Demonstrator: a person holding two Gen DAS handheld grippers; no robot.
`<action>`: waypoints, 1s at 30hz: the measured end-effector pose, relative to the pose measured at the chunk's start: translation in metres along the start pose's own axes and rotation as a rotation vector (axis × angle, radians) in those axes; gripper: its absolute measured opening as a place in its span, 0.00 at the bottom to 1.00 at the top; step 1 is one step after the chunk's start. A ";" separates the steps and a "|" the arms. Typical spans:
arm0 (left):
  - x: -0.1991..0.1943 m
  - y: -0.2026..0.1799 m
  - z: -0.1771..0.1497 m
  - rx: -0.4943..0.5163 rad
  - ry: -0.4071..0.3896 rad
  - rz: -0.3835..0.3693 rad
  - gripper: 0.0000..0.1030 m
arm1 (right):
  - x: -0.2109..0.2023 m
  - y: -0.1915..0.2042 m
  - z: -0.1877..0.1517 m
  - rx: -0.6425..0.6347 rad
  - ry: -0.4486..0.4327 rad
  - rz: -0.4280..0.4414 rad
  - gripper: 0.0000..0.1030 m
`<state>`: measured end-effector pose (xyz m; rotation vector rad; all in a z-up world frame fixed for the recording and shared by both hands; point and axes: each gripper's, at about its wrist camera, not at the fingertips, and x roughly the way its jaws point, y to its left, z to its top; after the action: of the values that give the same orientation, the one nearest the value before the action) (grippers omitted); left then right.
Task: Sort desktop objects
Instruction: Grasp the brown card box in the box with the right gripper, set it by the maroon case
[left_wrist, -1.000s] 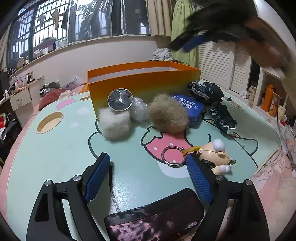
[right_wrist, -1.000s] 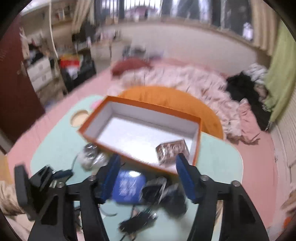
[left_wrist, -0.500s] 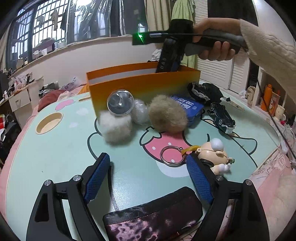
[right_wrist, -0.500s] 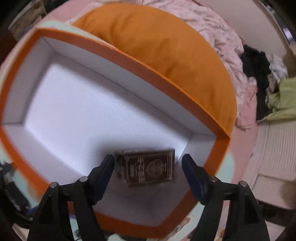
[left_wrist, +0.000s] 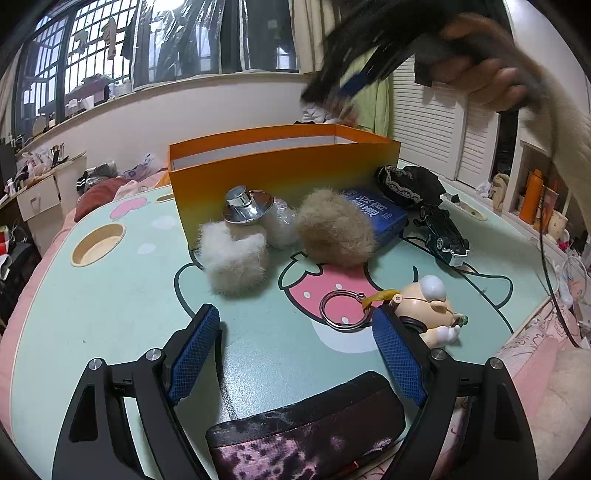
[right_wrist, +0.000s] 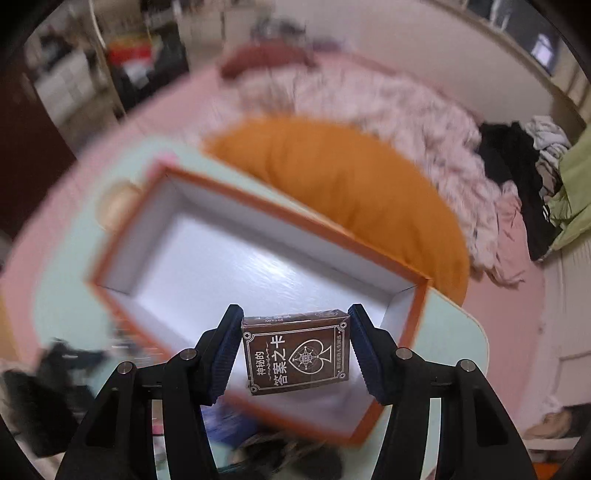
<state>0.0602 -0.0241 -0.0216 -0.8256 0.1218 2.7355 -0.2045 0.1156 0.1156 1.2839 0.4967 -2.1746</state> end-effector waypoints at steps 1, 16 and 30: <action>0.000 0.000 0.000 -0.001 -0.001 -0.006 0.82 | -0.019 0.009 -0.010 -0.010 -0.039 0.044 0.56; -0.064 0.011 -0.015 0.088 0.009 -0.116 0.78 | 0.003 0.058 -0.123 0.098 -0.189 0.051 0.68; 0.002 -0.003 0.021 -0.048 0.079 -0.149 0.29 | -0.014 0.018 -0.079 0.270 -0.328 -0.042 0.84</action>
<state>0.0479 -0.0174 -0.0050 -0.9175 0.0100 2.5763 -0.1345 0.1502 0.0904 1.0208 0.1016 -2.4889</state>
